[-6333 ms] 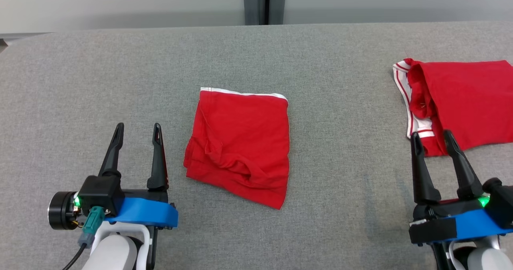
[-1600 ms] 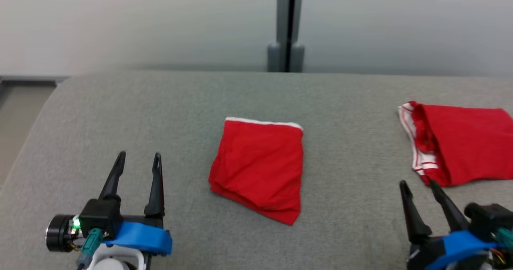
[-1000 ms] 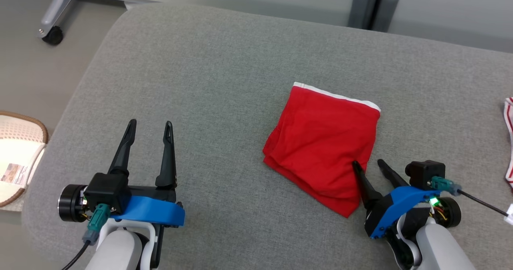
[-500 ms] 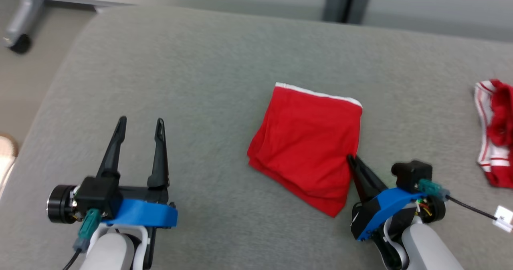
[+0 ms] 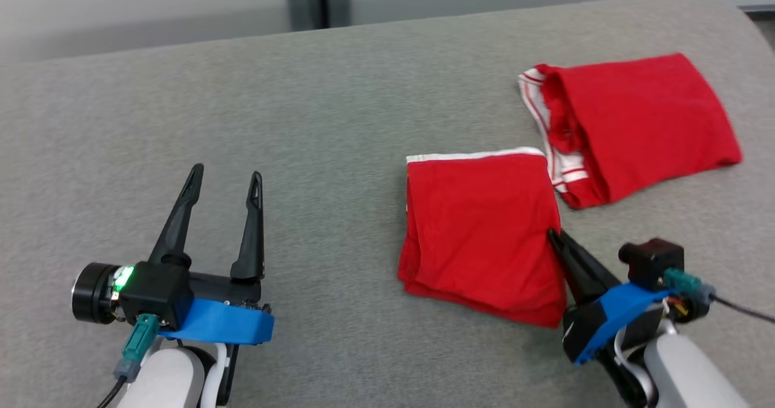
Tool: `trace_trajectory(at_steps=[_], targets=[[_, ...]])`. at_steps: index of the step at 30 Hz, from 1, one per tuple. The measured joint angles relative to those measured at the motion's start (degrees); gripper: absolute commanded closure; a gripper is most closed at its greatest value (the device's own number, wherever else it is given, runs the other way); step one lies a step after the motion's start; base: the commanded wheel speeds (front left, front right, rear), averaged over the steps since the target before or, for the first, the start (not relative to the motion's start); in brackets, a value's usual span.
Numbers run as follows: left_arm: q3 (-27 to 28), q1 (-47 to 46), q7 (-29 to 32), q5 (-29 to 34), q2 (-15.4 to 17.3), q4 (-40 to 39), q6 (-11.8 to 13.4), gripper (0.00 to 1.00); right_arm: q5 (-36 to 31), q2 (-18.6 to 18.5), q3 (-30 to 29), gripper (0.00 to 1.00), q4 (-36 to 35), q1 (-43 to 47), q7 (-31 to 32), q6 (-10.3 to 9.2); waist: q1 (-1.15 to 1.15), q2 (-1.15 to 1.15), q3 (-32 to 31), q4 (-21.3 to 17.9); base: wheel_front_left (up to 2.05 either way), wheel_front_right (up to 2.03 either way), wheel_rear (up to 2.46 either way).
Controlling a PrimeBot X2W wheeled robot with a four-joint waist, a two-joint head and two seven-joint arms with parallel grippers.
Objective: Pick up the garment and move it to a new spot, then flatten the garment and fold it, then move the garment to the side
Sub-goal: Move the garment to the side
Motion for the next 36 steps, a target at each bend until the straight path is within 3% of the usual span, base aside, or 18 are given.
trace_trajectory(at_steps=[4, 12, 21, 27, 36], targets=[[-0.60, -0.94, 0.64, 0.32, -0.04, -0.67, -0.36, 0.00, 0.88, -2.98, 2.05, 1.00, 0.05, -4.84, 0.76, 0.01, 0.00, -0.01, 0.19, -2.64, 0.00, 0.00, 0.00], [-2.16, -4.52, 0.67, 1.02, -0.54, -1.13, -0.96, 0.00, 2.67, -9.79, 3.99, 1.00, 3.63, -18.91, 0.63, 0.01, 0.00, -0.01, 4.16, -1.74, 0.00, 0.00, 0.00], [-3.82, -8.57, 0.11, 2.35, -0.89, -1.37, -1.90, 0.00, 3.39, -18.93, -4.50, 1.00, 13.71, -27.70, -1.66, 0.01, 0.01, -0.01, 9.92, 0.27, 0.00, 0.00, 0.00], [-4.48, -10.83, 0.01, 3.32, -0.69, -1.77, -2.37, 0.00, 0.41, -19.82, -12.06, 1.00, 21.20, -30.36, -2.80, 0.01, 0.01, -0.01, 12.43, 0.76, 0.00, 0.00, 0.00], [-5.82, -12.40, 0.00, 3.77, -0.92, -1.62, -2.74, 0.00, -8.76, -17.15, -22.51, 1.00, 27.67, -32.67, -5.02, 0.01, 0.00, -0.01, 14.25, 1.33, 0.00, 0.00, 0.00]])
